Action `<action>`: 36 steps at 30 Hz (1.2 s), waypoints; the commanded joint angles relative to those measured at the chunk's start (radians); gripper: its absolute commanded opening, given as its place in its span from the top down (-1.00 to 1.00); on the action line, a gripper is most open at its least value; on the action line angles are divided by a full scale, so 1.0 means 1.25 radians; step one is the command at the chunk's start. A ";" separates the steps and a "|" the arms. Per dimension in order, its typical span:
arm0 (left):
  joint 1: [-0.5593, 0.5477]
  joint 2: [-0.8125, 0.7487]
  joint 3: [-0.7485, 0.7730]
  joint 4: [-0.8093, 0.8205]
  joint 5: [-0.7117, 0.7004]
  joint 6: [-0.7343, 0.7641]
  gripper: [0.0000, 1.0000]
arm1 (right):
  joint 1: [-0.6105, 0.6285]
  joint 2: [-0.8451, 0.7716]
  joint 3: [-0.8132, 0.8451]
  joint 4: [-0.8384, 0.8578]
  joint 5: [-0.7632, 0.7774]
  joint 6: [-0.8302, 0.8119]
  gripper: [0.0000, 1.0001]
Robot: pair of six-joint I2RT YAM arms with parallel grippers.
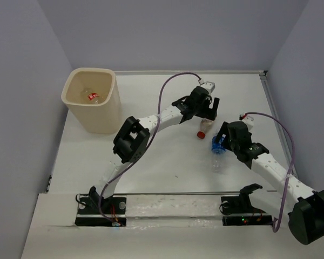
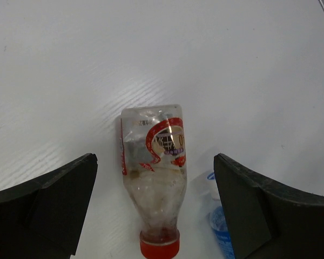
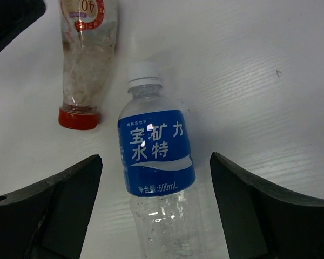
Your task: Put the plastic bottles in the bin
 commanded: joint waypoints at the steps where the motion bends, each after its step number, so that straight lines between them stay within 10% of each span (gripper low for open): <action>1: 0.000 0.083 0.160 -0.070 0.044 0.024 -0.98 | -0.025 0.040 -0.017 0.076 -0.073 -0.010 -0.73; 7: 0.005 0.195 0.241 -0.080 0.048 0.020 -0.90 | -0.034 0.089 -0.037 0.140 -0.145 -0.003 -0.73; 14: 0.016 0.147 0.128 0.012 0.025 0.017 -0.22 | -0.034 0.145 -0.044 0.192 -0.181 0.014 -0.51; 22: 0.082 -0.238 -0.129 0.137 0.047 0.026 -0.01 | -0.034 0.107 -0.059 0.229 -0.178 0.009 0.23; 30: 0.175 -0.667 -0.418 0.188 -0.072 -0.006 0.01 | -0.034 -0.044 -0.104 0.263 -0.258 0.002 0.33; 36: 0.351 -0.856 -0.393 0.100 -0.203 0.049 0.01 | 0.028 -0.015 -0.058 0.317 -0.345 0.007 0.33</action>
